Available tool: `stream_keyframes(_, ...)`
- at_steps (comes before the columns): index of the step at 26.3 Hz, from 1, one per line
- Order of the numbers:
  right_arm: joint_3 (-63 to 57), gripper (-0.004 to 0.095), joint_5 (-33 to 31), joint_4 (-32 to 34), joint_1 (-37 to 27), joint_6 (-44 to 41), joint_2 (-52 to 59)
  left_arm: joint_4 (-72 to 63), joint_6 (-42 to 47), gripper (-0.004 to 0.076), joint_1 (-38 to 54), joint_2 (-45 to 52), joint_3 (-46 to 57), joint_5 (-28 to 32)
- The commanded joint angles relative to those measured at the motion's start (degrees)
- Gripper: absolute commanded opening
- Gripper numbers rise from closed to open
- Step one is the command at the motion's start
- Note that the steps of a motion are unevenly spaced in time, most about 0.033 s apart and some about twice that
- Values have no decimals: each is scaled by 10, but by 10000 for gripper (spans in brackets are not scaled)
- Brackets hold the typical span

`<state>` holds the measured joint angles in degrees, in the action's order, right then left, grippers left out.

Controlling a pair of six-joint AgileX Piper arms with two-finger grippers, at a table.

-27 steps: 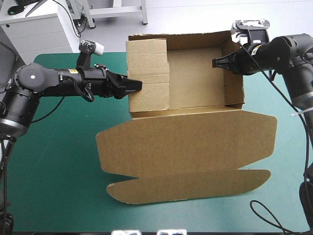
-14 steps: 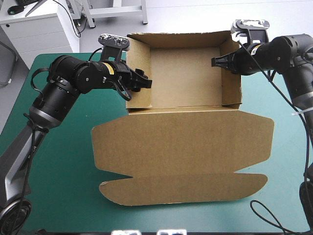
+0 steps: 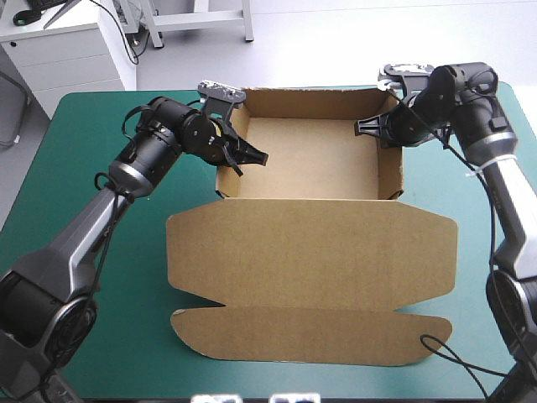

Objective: Fold the box

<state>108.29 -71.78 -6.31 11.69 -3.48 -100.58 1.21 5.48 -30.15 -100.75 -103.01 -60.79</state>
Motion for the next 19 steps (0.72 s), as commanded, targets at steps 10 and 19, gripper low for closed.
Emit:
stream_keyframes(10,17,-15,3,0,25,22,-111,-12,-69,-2,-7,-82,-19,-20)
stream_keyframes(19,17,71,4,5,30,23,-119,9,-80,340,-5,-84,-19,-31)
